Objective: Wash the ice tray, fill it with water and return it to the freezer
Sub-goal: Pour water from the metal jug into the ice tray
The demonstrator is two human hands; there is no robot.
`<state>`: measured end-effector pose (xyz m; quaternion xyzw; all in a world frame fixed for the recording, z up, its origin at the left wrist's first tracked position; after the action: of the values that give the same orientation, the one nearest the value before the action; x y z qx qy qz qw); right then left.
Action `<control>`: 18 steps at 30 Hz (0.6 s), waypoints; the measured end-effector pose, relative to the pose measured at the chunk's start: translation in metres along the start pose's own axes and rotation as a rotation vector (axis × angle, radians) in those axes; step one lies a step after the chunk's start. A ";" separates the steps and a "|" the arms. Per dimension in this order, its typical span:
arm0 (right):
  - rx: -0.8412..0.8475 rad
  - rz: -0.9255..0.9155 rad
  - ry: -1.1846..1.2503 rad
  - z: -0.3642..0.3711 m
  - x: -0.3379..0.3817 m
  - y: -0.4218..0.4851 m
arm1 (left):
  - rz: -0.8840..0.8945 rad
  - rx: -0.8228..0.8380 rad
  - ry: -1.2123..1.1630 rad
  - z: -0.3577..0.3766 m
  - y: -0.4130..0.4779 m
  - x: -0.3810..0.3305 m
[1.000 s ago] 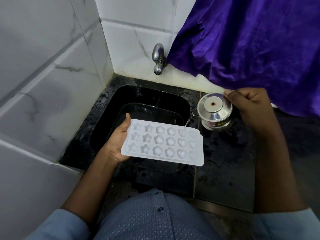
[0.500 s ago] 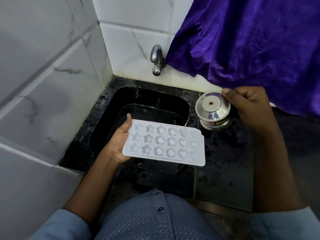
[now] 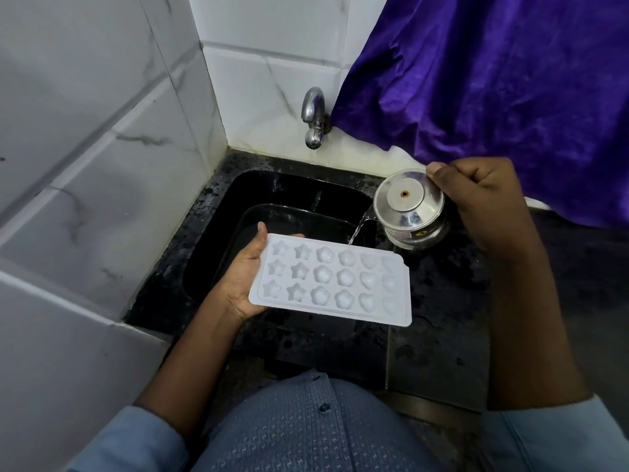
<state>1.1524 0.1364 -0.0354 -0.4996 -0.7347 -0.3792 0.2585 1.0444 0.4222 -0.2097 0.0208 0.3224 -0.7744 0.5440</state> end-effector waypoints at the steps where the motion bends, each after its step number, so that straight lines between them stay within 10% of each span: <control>1: -0.003 0.006 -0.003 -0.001 0.000 0.000 | -0.003 0.007 0.002 -0.001 0.000 0.000; 18: -0.011 -0.003 -0.026 -0.003 0.002 0.001 | -0.032 0.025 0.009 0.000 0.000 0.002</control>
<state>1.1522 0.1352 -0.0314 -0.5046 -0.7367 -0.3772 0.2457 1.0436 0.4204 -0.2102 0.0259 0.3156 -0.7868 0.5297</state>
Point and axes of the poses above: each hand's wrist, its own y-axis towards the middle knuckle, its own z-axis out of the palm, x = y × z, the point moved 5 cm from there along y, towards the middle knuckle, and after that the axes turned 15 degrees about -y, right-handed, at the moved point
